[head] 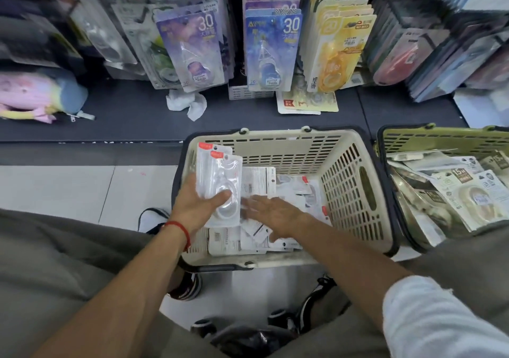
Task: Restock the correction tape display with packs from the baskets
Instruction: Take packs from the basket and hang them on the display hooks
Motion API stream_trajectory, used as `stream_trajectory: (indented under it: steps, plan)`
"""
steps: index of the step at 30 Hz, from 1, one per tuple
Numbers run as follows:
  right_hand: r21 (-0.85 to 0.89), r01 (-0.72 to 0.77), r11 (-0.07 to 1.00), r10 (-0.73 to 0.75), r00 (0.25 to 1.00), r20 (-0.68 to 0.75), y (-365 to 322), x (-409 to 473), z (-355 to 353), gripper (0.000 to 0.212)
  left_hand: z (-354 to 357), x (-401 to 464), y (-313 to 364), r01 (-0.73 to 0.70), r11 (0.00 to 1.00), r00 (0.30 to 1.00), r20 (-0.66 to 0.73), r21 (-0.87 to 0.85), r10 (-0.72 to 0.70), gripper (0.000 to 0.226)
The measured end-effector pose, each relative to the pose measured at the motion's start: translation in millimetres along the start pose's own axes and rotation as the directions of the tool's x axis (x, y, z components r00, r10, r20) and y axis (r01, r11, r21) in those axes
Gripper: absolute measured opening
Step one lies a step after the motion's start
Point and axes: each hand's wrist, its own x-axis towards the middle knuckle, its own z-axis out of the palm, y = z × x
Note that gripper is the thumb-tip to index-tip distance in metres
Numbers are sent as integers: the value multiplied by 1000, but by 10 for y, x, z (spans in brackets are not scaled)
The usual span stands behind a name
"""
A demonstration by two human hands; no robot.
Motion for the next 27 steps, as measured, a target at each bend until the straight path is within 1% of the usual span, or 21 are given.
stream_trajectory:
  steps: [1,2,3,4,5,6,8,9,11,12,14,15,16,17,19,20,21,24,25,26,27]
  plan:
    - [-39,20,999,-20,1000,3,-28,58,61,116,-20,-19,-11,-13,1000,1000,-6,-18,13,60]
    - [-19,25,1000,-25,1000,-2,-32,89,85,113,-38,-34,-25,-27,999,1000,-7,-40,27,56]
    - [61,17,998,-18,1000,2,-12,97,70,109,-59,-48,-32,-32,997,999,-2,-66,32,52]
    - [189,2,982,-6,1000,21,17,76,20,102,-79,-67,-35,-15,995,1000,5,-101,15,51]
    - [340,-22,940,7,999,43,52,36,-69,93,-93,-86,-28,20,990,1000,15,-141,-18,50]
    - [486,-50,873,30,998,49,104,-27,-188,80,-104,-90,-10,54,983,998,35,-175,-49,51]
    - [708,-62,703,136,990,-48,256,-176,-497,50,-111,-85,34,74,976,996,68,-206,-62,52]
    - [780,-50,624,219,969,-113,364,-280,-670,37,-102,-73,50,62,979,996,69,-196,-49,52]
    - [857,-17,514,334,925,-182,580,-506,-960,21,-75,-63,96,19,992,999,46,-128,-13,50]
    - [873,-6,488,362,911,-196,660,-614,-1059,18,-49,-67,112,-5,997,1000,28,-76,7,50]
    - [899,17,437,378,904,-201,697,-756,-1176,24,25,-85,121,-32,999,999,20,24,31,51]
    - [911,25,411,377,905,-195,660,-775,-1203,28,76,-102,127,-13,1000,998,55,26,12,53]
    - [918,25,395,383,904,-190,599,-764,-1205,29,130,-126,135,39,999,992,121,-17,-37,55]
    - [919,14,394,401,897,-186,525,-721,-1190,29,186,-153,141,121,989,973,206,-86,-102,57]
    - [907,-33,420,457,871,-180,382,-595,-1132,28,252,-206,135,294,936,908,363,-195,-209,56]
    - [901,-46,431,481,857,-186,320,-527,-1089,29,265,-225,124,336,916,886,404,-217,-229,55]
    - [899,-41,436,500,841,-204,269,-463,-1043,30,268,-223,98,344,912,880,416,-224,-230,57]
    - [899,4,437,571,771,-281,191,-321,-843,33,266,-199,15,292,936,912,352,-195,-211,69]
    - [879,-26,475,587,754,-295,206,-300,-754,31,250,-185,-1,279,943,927,307,-183,-215,68]
    - [827,-97,554,577,761,-298,242,-293,-649,29,224,-170,-18,272,946,940,257,-177,-222,65]
    - [733,-191,653,532,805,-264,284,-301,-522,29,194,-151,-43,266,948,951,211,-176,-228,63]
